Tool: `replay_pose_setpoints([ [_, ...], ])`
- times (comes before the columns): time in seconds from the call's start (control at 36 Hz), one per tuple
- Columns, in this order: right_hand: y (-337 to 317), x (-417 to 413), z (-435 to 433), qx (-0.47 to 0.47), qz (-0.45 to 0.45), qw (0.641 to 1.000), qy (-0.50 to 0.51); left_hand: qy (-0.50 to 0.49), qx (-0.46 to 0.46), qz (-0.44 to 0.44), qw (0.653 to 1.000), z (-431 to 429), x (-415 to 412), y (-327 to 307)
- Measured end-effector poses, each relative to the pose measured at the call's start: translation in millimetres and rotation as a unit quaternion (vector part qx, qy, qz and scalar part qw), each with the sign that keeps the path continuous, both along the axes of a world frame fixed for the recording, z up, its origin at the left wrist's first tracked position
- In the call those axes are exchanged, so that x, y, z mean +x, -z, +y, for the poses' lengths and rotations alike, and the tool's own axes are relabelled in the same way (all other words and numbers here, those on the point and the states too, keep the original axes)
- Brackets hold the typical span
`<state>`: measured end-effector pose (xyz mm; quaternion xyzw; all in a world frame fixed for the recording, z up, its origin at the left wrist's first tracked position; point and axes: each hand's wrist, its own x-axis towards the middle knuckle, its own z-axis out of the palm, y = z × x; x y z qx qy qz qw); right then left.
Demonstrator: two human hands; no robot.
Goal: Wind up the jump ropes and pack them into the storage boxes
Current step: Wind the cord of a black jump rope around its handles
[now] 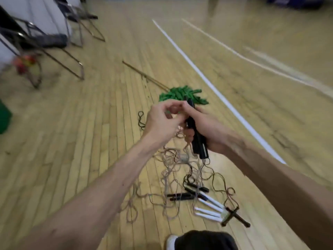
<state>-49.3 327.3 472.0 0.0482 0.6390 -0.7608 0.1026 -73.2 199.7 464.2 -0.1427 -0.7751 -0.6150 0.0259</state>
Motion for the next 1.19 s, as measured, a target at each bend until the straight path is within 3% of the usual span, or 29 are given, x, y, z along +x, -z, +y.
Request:
replay_pose_setpoints([
  [0.17, -154, 43, -15, -0.006, 0.147, 0.987, -0.059, -0.02, 0.043, 0.16, 0.986, -15, 61, -150],
  [0.28, -241, 89, -28, -0.023, 0.226, 0.967, -0.119, -0.035, 0.114, 0.22, 0.968, -30, 107, -229],
  [0.39, -296, 128, -43, -0.029, 0.276, 0.947, -0.161, -0.05, 0.159, 0.258, 0.952, -44, 148, -280],
  [0.5, -328, 165, -59, -0.036, 0.294, 0.938, -0.183, -0.078, 0.147, 0.293, 0.942, -63, 182, -314],
  [0.61, -325, 193, -72, -0.045, 0.27, 0.936, -0.223, -0.029, 0.126, 0.297, 0.946, -79, 207, -318],
  [0.75, -293, 229, -88, -0.057, 0.216, 0.933, -0.283, 0.078, 0.161, 0.215, 0.96, -95, 235, -301],
  [0.94, -231, 257, -96, -0.088, 0.115, 0.945, -0.294, 0.029, -0.029, 0.207, 0.977, -119, 267, -242],
  [1.06, -200, 258, -102, -0.057, 0.06, 0.956, -0.282, -0.019, -0.134, 0.22, 0.966, -123, 276, -205],
  [1.19, -165, 266, -105, -0.033, 0.034, 0.951, -0.307, -0.042, -0.113, 0.128, 0.984, -135, 280, -176],
])
